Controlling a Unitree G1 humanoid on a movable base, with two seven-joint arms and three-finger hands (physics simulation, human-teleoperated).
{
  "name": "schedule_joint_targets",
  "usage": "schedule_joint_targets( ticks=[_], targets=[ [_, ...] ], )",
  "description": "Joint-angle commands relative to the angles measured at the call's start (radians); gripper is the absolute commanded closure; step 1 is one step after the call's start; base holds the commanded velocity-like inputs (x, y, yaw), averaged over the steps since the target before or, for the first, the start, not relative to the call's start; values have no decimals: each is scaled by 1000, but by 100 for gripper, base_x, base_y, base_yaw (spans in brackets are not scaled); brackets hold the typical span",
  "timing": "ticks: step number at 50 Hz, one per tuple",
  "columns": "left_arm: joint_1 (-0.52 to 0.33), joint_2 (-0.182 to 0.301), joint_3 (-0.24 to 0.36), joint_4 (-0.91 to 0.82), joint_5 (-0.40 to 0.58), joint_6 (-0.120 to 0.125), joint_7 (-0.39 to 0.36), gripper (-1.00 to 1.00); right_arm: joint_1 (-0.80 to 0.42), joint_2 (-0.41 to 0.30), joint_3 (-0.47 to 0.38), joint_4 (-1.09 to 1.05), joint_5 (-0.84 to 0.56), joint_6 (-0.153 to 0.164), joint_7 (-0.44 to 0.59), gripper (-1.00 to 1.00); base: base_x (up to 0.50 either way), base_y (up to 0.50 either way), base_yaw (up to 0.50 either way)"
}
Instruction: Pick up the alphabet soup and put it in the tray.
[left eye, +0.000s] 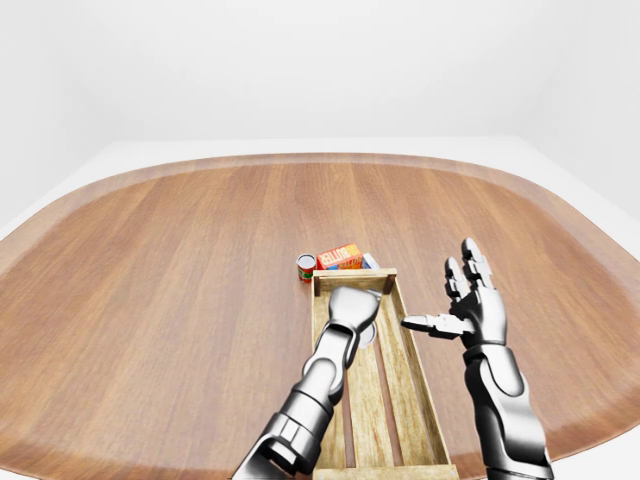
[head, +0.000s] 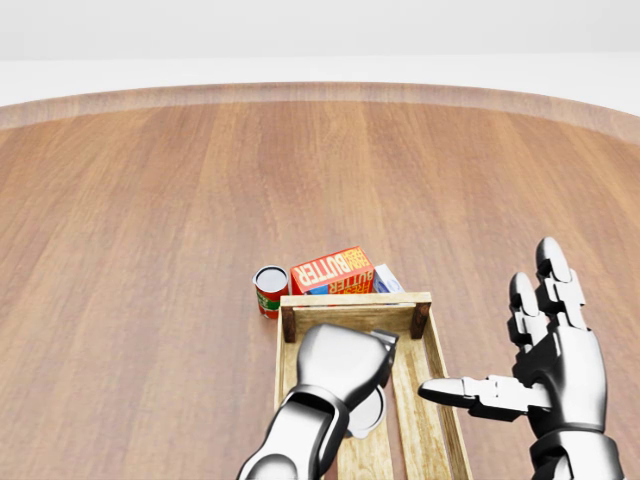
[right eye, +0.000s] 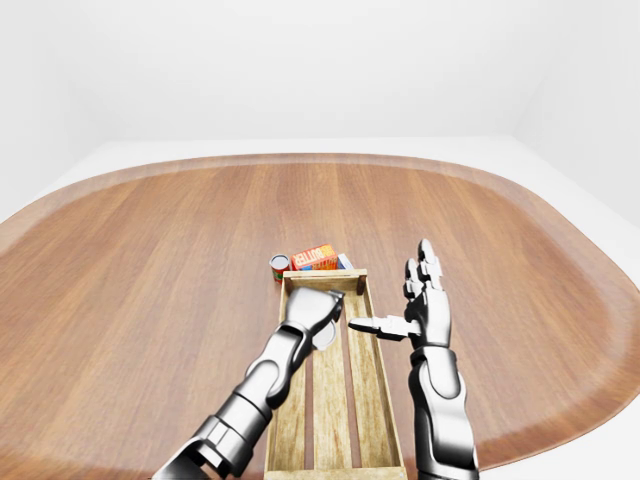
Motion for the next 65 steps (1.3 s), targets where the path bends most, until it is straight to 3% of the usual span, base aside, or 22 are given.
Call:
schedule_joint_targets(
  ticks=[1, 34, 36, 37, 65],
  targets=[
    [-69, -7, 28, 114, -53, 0, 79, 100, 1, 1, -1, -4, 0, 0, 1, -100, 0, 0, 0],
    [-163, -4, 41, 308, -135, 0, 170, 100, -1, 0, 0, 2, 1, 0, 2, -100, 0, 0, 0],
    [-163, -3, 38, 313, -126, 0, 188, 92, -1, 0, 0, 3, 1, 0, 2, -100, 0, 0, 0],
    [-170, -9, 49, 310, -140, 0, 195, -100, -1, 0, -1, 2, 3, 0, 2, -100, 0, 0, 0],
    [-158, -8, 39, 291, -125, 0, 192, -100, 2, 0, -3, -4, 5, 0, 3, -100, 0, 0, 0]
  ],
)
